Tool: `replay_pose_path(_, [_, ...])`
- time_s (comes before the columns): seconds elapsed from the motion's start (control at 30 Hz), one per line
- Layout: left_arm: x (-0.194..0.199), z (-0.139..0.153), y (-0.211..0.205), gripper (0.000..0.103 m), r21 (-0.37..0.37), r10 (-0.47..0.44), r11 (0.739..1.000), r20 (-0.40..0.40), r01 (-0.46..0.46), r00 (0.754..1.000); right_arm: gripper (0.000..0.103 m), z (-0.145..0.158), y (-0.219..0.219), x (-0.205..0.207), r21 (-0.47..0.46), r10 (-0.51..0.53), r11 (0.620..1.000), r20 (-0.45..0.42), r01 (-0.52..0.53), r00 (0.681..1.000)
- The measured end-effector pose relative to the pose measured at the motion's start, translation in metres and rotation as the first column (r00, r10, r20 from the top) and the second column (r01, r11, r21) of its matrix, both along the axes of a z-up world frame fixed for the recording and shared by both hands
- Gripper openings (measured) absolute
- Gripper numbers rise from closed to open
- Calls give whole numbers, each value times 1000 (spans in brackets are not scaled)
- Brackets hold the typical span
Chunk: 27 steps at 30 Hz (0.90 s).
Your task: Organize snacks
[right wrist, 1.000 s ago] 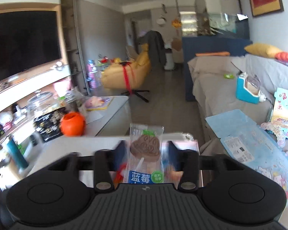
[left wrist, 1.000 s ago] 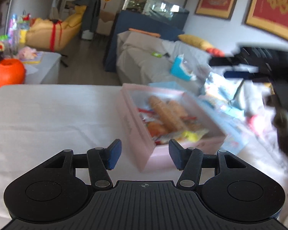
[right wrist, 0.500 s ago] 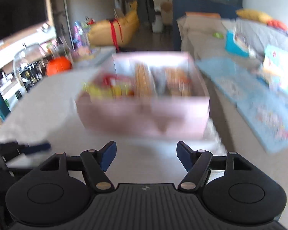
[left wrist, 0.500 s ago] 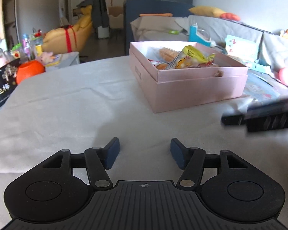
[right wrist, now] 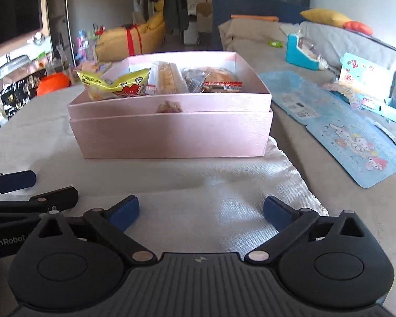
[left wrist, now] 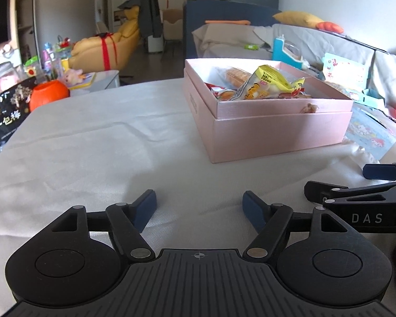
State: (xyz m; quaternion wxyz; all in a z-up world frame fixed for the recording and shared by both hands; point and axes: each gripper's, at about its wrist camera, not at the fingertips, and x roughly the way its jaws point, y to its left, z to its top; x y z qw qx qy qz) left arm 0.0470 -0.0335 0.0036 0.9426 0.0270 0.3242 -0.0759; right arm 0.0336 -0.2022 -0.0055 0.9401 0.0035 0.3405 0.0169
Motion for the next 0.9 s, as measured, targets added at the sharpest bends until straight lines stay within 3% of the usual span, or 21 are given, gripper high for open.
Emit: replay_pose_path(0.9, [0, 0, 0, 78, -2, 0, 1000, 0, 0, 1000, 102, 1, -2, 2, 2, 4, 1000, 3, -4, 1000])
